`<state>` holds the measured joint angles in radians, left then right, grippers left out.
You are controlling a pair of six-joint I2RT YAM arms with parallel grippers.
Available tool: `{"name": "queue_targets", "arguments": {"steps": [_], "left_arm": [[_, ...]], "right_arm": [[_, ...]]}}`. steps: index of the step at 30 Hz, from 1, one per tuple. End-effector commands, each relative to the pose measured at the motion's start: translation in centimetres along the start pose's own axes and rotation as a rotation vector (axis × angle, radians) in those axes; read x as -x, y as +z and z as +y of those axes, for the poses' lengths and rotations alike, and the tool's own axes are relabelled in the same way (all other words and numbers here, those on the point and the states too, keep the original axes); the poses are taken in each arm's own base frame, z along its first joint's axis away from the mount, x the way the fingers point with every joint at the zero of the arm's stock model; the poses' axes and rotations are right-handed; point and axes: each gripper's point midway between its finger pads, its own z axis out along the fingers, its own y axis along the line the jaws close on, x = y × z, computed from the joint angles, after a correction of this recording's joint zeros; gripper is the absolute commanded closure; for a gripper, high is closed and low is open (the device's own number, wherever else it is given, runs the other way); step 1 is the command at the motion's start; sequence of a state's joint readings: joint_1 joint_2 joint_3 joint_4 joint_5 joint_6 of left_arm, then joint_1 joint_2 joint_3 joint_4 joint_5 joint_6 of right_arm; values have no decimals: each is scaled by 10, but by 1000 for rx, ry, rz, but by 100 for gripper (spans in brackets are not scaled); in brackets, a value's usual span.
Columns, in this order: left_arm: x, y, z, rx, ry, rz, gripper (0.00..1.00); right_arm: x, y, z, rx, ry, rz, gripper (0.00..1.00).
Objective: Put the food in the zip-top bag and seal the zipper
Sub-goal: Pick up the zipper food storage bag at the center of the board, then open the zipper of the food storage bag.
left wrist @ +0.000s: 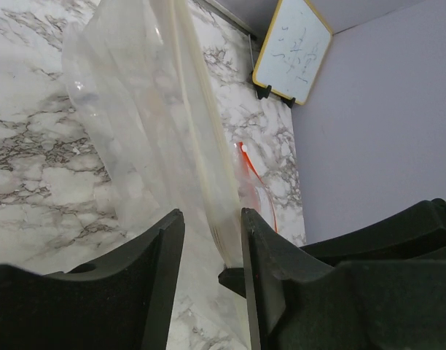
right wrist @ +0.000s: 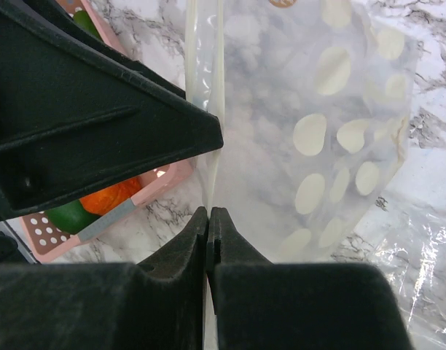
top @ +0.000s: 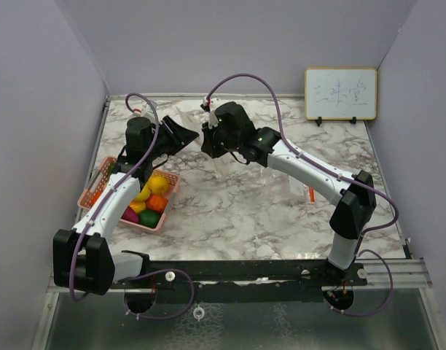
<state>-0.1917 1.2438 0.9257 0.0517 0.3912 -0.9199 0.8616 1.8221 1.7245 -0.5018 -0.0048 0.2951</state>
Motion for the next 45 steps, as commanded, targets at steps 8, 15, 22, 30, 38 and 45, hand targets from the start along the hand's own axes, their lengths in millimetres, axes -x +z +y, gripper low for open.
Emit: {"name": "queue_targets", "arguments": {"steps": [8,15,22,30,38,45], "left_arm": [[12,-10,-28,-117,78,-69,40],[10,-13,-29,-143,93,-79,58],[13,-9,-23,-127,95,-103,64],[21,9,-19,-120,83,-111,64],[10,19,4,-57,81,-68,72],[3,34,1,-103,47,-36,54]], "right_arm": [[21,-15,-7,-23,18,-37,98],[24,-16,-8,-17,20,-42,98],[28,-19,-2,21,16,-49,98],[26,-20,8,76,18,-42,98],[30,-24,7,69,13,-54,98],[25,-21,11,103,7,-39,98]]}}
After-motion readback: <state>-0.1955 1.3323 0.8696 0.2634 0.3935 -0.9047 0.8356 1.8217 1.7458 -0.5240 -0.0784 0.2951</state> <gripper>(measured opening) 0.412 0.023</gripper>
